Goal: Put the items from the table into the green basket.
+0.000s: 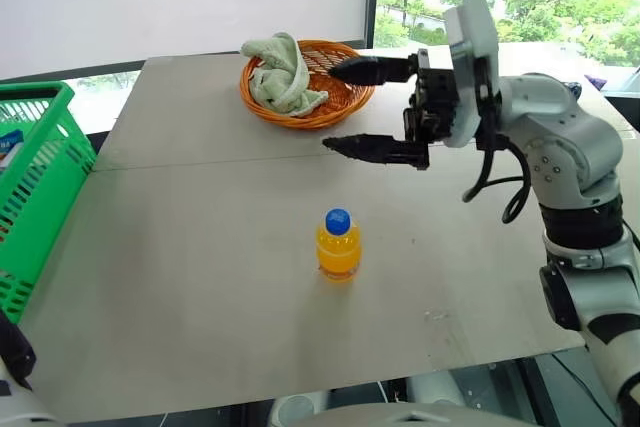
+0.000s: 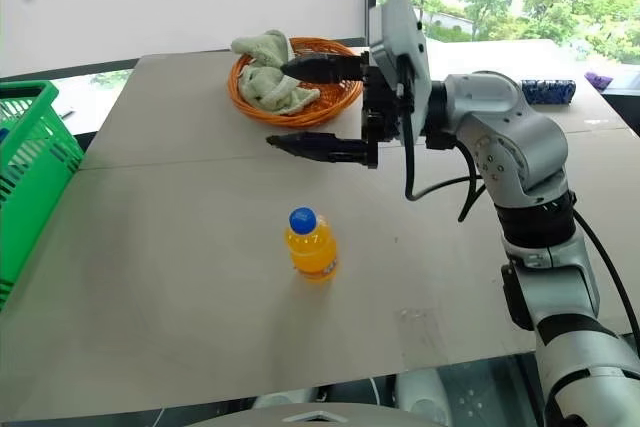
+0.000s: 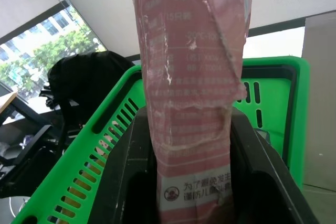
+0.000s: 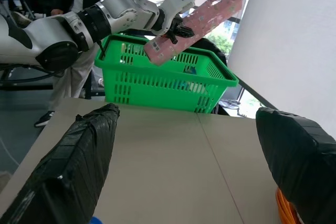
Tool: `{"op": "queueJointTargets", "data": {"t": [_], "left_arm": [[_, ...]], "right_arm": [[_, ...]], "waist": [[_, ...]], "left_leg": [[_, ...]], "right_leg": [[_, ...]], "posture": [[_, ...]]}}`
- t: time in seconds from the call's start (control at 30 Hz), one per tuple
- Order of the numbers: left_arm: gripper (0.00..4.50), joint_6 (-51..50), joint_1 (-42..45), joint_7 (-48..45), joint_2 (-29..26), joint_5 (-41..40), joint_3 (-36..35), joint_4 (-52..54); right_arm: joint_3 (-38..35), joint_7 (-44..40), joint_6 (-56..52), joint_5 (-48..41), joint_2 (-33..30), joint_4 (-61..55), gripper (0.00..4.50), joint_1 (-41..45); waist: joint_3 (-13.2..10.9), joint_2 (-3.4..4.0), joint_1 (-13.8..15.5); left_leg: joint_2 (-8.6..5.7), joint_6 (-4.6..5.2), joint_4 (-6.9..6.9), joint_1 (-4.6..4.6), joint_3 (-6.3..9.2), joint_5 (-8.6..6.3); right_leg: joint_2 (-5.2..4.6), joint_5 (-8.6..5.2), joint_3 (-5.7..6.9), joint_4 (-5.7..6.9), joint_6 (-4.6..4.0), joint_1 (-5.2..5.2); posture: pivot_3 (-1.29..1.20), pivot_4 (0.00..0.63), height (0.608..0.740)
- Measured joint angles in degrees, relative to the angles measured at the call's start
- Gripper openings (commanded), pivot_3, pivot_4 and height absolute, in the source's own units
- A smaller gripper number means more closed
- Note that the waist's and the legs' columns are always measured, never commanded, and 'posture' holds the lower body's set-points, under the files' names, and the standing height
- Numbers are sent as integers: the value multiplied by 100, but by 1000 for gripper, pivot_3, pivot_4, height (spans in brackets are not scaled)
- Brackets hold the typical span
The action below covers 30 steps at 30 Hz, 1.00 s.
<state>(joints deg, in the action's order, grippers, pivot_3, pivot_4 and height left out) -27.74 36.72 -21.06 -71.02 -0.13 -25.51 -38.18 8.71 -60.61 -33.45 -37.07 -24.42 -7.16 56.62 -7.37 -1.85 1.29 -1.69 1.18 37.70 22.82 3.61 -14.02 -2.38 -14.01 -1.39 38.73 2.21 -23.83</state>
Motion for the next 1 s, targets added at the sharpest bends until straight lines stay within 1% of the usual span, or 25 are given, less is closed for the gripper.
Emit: {"op": "queueJointTargets", "data": {"t": [0.03, 0.1, 0.17, 0.33, 0.43, 0.57, 0.6, 0.67, 0.73, 0.77, 0.8, 0.83, 0.9, 0.93, 1.0], "left_arm": [[1460, 164, -53, -85, -68, 3, 34, -238], [1460, 523, -283, -271, -191, 1, 47, -692], [1460, 760, -585, -308, -254, -5, 27, -1029], [1460, 958, -1404, -349, -273, -139, -223, -1606], [2239, 957, -1609, -359, -273, -348, -497, -1678], [3973, 896, -2034, -350, -265, -591, -890, -1463], [4448, 845, -2112, -349, -225, -685, -1044, -1198], [4448, 646, -2123, -401, -53, -913, -1276, -448], [4448, 66, -2093, -571, 308, -1478, -1464, 902], [4448, -350, -2064, -694, 497, -1894, -1485, 1682], [4448, -957, -2042, -746, 1022, -2633, -1676, 2933], [4448, -1151, -2048, -802, 1178, -2941, -1643, 3358], [4448, -1980, -2151, -787, 1661, -3885, -1701, 4512], [4448, -2272, -2362, -814, 1882, -4297, -1730, 4958], [4448, -2927, -3027, -899, 2393, -5220, -1662, 5834]], "right_arm": [[89, -66, 13, 88, 15, 124, 4500, 100], [209, -264, 82, 238, 26, 294, 4500, 217], [211, -341, 153, 286, 88, 345, 4500, 277], [69, -155, -1, 60, 427, 294, 4500, 353], [-44, -96, -58, -27, 480, 294, 4500, 432], [-164, 99, -130, -164, 680, 263, 4500, 517], [-207, 139, -139, -187, 690, 262, 4500, 517], [-293, 230, -149, -205, 697, 264, 4500, 518], [-330, 338, -184, -225, 706, 285, 4500, 519], [-332, 388, -226, -234, 731, 291, 4500, 518], [-351, 431, -276, -262, 661, 244, 4500, 468], [-370, 450, -287, -264, 650, 244, 4500, 456], [-375, 470, -357, -285, 476, 8, 4500, 274], [-386, 485, -394, -286, 371, -106, 4500, 164], [-513, 614, -503, -291, 149, -332, 4500, -96]], "waist": [[13, -6, -13], [64, -23, -46], [115, -44, -60], [164, -82, -152], [180, -95, -142], [253, -107, -136], [263, -113, -123], [279, -119, -30], [304, -113, 58], [315, -111, 94], [335, -95, 122], [338, -95, 128], [358, -103, 78], [371, -101, 47], [381, -65, -108]], "left_leg": [[-3, -2, -1, 2, -4, 1], [-5, -24, -7, 8, -9, 14], [-5, -34, -28, 10, -17, 20], [3, -42, -45, 10, -12, 24], [5, -48, -47, 9, -4, 28], [7, -51, -48, 2, -3, 29], [7, -55, -48, 2, -2, 31], [7, -62, -49, 2, 3, 34], [6, -84, -48, 2, 13, 25], [6, -87, -48, 1, 12, 24], [0, -86, -45, 1, 14, 25], [-2, -86, -43, -2, 12, 25], [0, -61, -42, -10, 9, 38], [0, -60, -43, -14, 7, 37], [4, -58, -44, -16, -7, 37]], "right_leg": [[-3, 0, -4, 0, 1, 0], [-6, 0, -4, 1, 1, -12], [-7, 1, -10, 1, 1, -25], [-5, 6, -3, 12, -10, -39], [-5, 13, 8, 12, -20, -38], [-4, 15, 10, 13, -24, -37], [-5, 18, 12, 12, -27, -36], [-9, 20, 15, 11, -30, -32], [-19, 21, 17, 9, -31, -21], [-19, 21, 15, 10, -32, -20], [-26, 22, 16, 4, -32, -10], [-31, 22, 17, 6, -31, -7], [-23, 23, 8, 5, -31, 2], [-21, 23, 3, 2, -31, 5], [-15, 22, -13, 6, -31, -2]], "posture": [[71, 22, 740], [69, 0, 740], [71, 0, 740], [92, 0, 740], [109, 0, 740], [129, 0, 740], [144, 0, 740], [150, 0, 740], [140, 0, 740], [128, 0, 740], [112, 0, 740], [103, 0, 740], [62, 0, 740], [41, 0, 740], [10, 0, 740]]}}
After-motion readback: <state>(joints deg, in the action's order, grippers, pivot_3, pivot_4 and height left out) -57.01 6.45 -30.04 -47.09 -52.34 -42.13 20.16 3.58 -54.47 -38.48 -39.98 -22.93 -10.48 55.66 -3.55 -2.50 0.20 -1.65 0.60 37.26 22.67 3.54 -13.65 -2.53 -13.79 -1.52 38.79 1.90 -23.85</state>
